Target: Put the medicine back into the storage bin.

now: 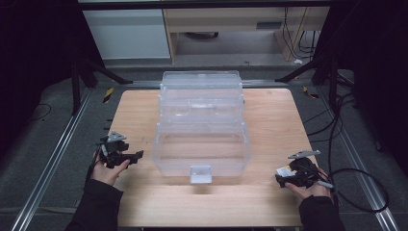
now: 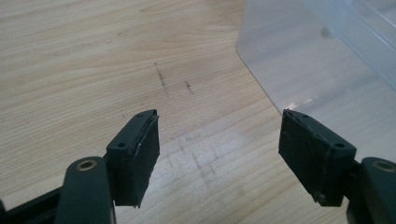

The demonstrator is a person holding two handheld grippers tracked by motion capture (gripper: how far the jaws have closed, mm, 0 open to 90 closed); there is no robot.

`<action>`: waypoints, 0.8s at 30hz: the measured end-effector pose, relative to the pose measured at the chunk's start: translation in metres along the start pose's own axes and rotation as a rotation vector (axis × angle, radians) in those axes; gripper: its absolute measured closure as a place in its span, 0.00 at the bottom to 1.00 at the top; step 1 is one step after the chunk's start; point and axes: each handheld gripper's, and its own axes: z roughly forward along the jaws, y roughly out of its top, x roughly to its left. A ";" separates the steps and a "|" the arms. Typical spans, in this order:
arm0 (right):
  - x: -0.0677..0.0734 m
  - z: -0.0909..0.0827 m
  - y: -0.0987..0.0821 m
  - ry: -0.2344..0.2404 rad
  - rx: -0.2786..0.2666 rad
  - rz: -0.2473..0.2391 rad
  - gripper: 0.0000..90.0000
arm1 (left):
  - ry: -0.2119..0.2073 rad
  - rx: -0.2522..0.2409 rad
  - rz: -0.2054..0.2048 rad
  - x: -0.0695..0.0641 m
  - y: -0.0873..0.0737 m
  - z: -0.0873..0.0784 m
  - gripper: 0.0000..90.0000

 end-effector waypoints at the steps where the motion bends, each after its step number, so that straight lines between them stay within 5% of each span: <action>1: 0.000 0.001 0.000 -0.001 0.010 0.001 0.18 | 0.000 0.000 -0.001 0.000 0.000 0.000 0.32; 24: -0.002 0.013 0.014 0.009 0.142 0.022 0.30 | 0.010 0.030 0.013 -0.001 0.000 0.002 0.28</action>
